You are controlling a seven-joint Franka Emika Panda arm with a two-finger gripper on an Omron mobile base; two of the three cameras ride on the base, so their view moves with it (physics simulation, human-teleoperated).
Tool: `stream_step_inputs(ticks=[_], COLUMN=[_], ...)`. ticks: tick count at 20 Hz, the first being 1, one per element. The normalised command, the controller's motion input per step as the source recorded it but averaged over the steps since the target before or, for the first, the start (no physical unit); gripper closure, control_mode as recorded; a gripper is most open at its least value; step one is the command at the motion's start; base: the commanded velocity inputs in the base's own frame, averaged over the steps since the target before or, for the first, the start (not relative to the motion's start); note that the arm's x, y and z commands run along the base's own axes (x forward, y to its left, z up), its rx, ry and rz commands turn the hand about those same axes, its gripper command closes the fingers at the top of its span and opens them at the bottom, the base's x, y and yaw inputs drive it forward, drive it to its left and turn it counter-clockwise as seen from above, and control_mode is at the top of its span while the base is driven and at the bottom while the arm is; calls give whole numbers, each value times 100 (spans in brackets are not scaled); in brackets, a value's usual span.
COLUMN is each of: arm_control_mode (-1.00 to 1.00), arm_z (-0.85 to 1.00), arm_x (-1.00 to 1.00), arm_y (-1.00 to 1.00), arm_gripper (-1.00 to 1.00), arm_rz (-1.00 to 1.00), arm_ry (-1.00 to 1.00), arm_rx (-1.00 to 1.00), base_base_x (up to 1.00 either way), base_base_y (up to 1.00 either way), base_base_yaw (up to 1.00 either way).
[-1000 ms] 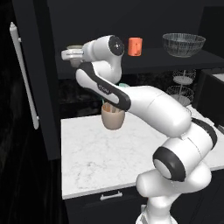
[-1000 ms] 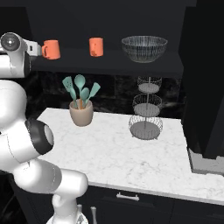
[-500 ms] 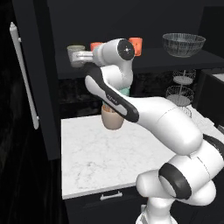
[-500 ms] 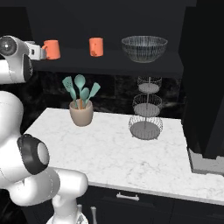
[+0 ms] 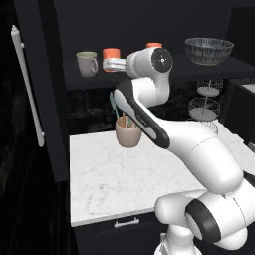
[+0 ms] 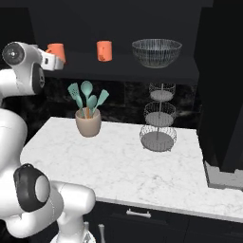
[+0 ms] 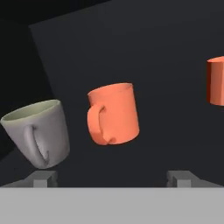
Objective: Gather all objects into one cabinet and sort the glasses and bowls to opposite sides.
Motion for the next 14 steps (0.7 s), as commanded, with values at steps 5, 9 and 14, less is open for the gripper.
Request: stream_step_inputs(ticks=[5, 9, 14], arm_control_mode=[-100, -100, -100], arm_z=[0, 0, 0], arm_x=[0, 3, 13], arm_y=[-60, -57, -71], arm_gripper=[-100, -100, -100], arm_rz=[-20, -21, -12], arm_ry=[3, 1, 0], arm_rx=[3, 3, 2], base_base_x=[0, 0, 0], base_base_y=[0, 0, 0], base_base_yaw=[0, 0, 0])
